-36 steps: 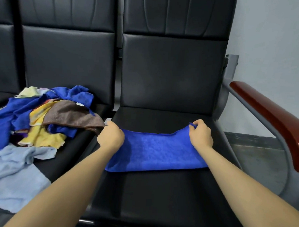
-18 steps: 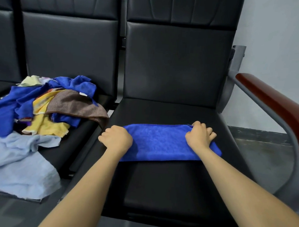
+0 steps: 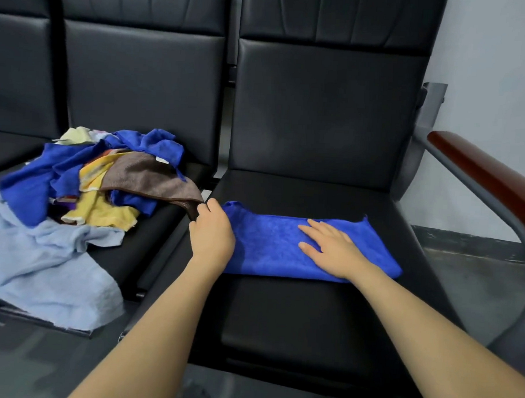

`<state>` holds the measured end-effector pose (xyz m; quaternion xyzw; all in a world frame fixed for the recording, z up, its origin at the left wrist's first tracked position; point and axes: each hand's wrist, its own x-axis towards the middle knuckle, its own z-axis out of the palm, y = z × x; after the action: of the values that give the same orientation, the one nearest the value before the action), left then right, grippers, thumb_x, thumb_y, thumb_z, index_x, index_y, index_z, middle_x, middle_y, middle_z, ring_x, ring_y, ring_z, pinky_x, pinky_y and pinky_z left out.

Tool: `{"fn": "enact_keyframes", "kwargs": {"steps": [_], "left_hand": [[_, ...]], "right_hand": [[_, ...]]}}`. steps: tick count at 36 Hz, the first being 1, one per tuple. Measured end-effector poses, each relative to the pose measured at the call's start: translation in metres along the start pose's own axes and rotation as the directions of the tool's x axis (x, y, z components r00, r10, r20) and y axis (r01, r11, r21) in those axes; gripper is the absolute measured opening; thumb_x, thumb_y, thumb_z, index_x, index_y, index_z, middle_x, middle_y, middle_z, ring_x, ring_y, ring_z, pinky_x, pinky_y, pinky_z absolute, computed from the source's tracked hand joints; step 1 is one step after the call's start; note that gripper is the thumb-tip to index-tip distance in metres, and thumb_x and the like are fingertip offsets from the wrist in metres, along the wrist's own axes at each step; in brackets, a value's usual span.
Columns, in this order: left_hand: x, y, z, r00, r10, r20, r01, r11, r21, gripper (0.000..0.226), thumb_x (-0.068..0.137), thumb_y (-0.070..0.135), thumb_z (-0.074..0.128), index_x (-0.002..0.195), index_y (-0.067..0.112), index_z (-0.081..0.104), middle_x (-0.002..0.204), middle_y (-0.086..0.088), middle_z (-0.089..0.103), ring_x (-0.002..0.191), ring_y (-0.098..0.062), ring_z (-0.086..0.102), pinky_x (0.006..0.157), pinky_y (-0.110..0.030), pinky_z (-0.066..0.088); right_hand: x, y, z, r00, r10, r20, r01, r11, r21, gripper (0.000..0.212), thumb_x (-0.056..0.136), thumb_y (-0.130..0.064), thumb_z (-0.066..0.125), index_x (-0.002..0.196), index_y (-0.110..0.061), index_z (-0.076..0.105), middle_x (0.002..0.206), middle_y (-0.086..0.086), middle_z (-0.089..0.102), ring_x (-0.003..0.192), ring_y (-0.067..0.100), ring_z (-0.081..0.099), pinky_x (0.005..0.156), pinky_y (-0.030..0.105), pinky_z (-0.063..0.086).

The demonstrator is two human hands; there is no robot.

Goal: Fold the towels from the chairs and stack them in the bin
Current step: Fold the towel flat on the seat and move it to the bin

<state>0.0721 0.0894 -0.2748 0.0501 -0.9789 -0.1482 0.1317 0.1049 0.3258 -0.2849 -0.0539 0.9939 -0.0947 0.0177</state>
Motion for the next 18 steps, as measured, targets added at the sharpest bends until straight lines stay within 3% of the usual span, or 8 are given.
{"fn": "enact_keyframes", "kwargs": {"steps": [6,11,14,18], "left_hand": [[-0.013,-0.008,-0.002,0.987,-0.13,0.095,0.111,0.976,0.19,0.05,0.095,0.041,0.047,0.124,0.001,0.047,0.127,-0.017,0.049,0.115,-0.032,0.05,0.094,-0.036,0.037],[-0.015,-0.007,0.0,0.993,-0.067,0.094,0.048,0.981,0.189,0.029,0.099,0.025,0.042,0.119,0.005,0.047,0.125,-0.014,0.053,0.114,-0.03,0.052,0.092,-0.035,0.038],[-0.016,-0.006,-0.003,0.998,-0.002,0.065,-0.01,0.983,0.182,0.02,0.099,0.019,0.042,0.115,0.007,0.043,0.118,-0.01,0.059,0.107,-0.028,0.058,0.084,-0.032,0.039],[-0.011,-0.007,-0.015,0.998,0.056,-0.009,-0.055,0.998,0.012,0.025,0.101,0.021,0.038,0.121,0.008,0.04,0.115,-0.009,0.061,0.103,-0.031,0.06,0.07,-0.032,0.034]], "right_hand": [[-0.008,-0.01,-0.002,0.998,0.034,0.059,-0.03,0.997,-0.067,0.055,0.099,-0.054,0.024,0.151,-0.039,0.013,0.16,-0.011,0.005,0.148,0.015,0.004,0.119,0.035,0.005],[-0.012,-0.018,-0.003,0.998,0.041,0.056,-0.037,0.996,-0.076,0.056,0.099,-0.055,0.024,0.151,-0.04,0.013,0.16,-0.01,0.005,0.148,0.017,0.004,0.118,0.036,0.005],[-0.012,-0.02,-0.002,0.998,0.047,0.048,-0.043,0.996,-0.075,0.056,0.098,-0.056,0.024,0.151,-0.04,0.014,0.16,-0.009,0.007,0.147,0.017,0.005,0.118,0.036,0.006],[-0.011,-0.028,0.001,0.996,0.062,0.058,-0.057,0.996,-0.075,0.057,0.098,-0.057,0.024,0.151,-0.039,0.014,0.161,-0.008,0.006,0.147,0.019,0.005,0.117,0.038,0.006]]}}
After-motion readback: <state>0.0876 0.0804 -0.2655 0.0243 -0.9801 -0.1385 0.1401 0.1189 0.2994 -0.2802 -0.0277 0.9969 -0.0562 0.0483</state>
